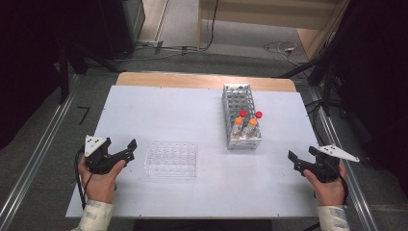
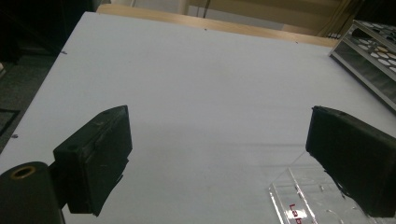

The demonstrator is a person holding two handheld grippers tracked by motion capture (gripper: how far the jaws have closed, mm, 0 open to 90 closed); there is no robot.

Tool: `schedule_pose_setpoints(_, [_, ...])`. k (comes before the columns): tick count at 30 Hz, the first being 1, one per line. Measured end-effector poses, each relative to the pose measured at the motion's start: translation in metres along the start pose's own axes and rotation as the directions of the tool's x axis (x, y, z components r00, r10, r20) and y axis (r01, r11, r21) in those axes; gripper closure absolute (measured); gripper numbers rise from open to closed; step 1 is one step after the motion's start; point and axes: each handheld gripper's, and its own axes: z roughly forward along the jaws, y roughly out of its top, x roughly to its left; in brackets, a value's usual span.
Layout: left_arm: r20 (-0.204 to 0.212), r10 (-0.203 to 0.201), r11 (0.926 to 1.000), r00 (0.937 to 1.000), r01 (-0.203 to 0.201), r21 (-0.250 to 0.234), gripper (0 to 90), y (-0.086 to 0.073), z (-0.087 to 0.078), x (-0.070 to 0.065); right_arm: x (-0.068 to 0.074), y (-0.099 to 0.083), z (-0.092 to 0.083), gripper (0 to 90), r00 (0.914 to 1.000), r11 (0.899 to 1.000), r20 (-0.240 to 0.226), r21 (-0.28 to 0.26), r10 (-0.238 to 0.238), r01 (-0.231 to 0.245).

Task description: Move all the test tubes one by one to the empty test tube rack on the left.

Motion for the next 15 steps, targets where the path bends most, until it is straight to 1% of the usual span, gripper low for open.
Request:
schedule_pose_setpoints(3, [0.004,-0.005,1.0000,1.0000,0.005,0.003,7.7,0.0002,0.0004,0.0009,-0.0003,0.0002,0.0001,13.0,1.0000,1.000,-0.003,-0.002,0.002,-0.002])
schedule_pose_setpoints(7, [0.013,-0.002,0.9999,0.9999,0.001,0.012,7.7,-0.0003,0.0008,0.0004,0.0008,0.0009,-0.0002,13.4,0.9999,1.000,-0.009,-0.005,0.004,-0.004])
schedule_pose_setpoints(9, [0.017,-0.002,1.0000,0.9999,0.002,0.005,7.7,-0.0003,0.0005,-0.0013,0.0021,0.0015,-0.0001,13.9,0.9999,1.000,-0.015,-0.007,0.003,-0.003])
schedule_pose_setpoints(15, [0.020,0.022,0.9997,0.9995,-0.023,0.007,7.7,-0.0003,-0.0004,-0.0054,0.0069,0.0037,0.0011,14.8,0.9993,1.000,-0.037,-0.016,-0.002,0.001])
